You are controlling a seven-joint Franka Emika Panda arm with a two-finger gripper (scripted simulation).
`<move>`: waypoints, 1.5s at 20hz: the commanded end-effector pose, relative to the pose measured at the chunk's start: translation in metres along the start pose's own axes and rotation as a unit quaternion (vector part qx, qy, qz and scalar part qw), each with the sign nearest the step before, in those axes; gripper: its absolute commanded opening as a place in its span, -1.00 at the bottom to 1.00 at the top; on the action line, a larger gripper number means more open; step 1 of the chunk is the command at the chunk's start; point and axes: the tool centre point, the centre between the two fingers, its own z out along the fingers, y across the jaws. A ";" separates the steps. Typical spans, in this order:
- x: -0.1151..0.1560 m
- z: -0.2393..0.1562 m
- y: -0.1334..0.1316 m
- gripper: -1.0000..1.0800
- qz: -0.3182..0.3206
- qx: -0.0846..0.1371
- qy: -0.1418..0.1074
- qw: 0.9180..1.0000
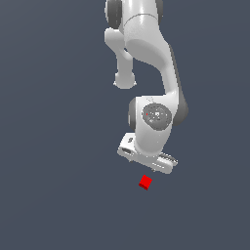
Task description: Stack the red cube on top of the green cube.
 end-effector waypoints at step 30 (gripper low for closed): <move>0.034 0.044 -0.035 0.92 0.078 0.002 -0.012 0.997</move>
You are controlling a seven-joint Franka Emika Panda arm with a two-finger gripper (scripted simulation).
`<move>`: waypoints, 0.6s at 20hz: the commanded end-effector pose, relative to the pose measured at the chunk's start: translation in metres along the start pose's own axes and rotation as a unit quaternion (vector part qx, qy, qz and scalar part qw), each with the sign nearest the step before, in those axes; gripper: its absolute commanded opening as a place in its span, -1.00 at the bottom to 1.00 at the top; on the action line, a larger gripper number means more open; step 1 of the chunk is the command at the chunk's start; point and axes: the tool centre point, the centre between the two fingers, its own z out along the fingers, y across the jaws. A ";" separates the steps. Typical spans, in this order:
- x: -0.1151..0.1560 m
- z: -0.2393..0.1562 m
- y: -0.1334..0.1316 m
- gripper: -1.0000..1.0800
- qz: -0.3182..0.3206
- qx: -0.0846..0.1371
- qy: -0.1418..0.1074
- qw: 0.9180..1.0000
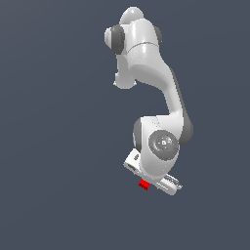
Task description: Stack the red cube on top of the green cube.
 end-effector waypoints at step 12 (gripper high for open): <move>-0.001 0.049 0.000 0.92 0.000 0.000 -0.001 1.000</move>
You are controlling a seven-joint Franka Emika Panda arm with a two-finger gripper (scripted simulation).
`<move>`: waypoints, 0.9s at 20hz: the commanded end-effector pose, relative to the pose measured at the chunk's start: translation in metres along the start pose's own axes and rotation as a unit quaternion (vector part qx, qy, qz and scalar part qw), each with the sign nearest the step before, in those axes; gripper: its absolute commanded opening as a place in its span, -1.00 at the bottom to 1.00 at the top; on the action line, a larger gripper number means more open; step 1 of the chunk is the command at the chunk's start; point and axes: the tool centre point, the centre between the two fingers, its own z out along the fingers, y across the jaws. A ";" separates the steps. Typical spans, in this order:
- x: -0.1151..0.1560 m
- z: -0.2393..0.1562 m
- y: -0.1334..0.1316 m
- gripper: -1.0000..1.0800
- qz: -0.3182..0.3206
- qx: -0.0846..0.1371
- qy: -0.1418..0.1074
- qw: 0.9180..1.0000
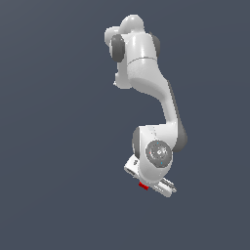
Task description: Stack the red cube on top of the green cube.
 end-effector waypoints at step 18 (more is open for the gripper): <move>0.001 -0.004 -0.001 -1.00 0.000 0.001 0.001 1.000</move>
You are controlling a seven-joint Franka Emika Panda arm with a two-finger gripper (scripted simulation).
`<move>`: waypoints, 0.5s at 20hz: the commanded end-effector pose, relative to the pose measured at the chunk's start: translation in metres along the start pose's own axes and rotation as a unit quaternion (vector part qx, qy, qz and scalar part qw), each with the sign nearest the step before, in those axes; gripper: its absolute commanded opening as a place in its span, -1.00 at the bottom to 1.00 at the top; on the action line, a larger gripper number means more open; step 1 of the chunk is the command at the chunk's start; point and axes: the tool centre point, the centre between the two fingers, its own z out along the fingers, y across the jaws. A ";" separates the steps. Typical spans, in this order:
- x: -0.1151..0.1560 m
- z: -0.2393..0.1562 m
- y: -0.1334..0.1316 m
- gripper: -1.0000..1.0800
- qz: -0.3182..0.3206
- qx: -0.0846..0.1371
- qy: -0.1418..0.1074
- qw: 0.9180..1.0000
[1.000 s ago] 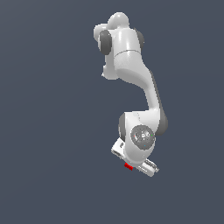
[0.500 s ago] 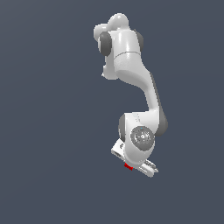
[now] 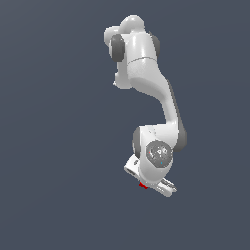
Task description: Stack the red cube on top of the green cube.
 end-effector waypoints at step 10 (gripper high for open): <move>-0.001 -0.060 0.000 -1.00 0.000 0.001 0.001 1.000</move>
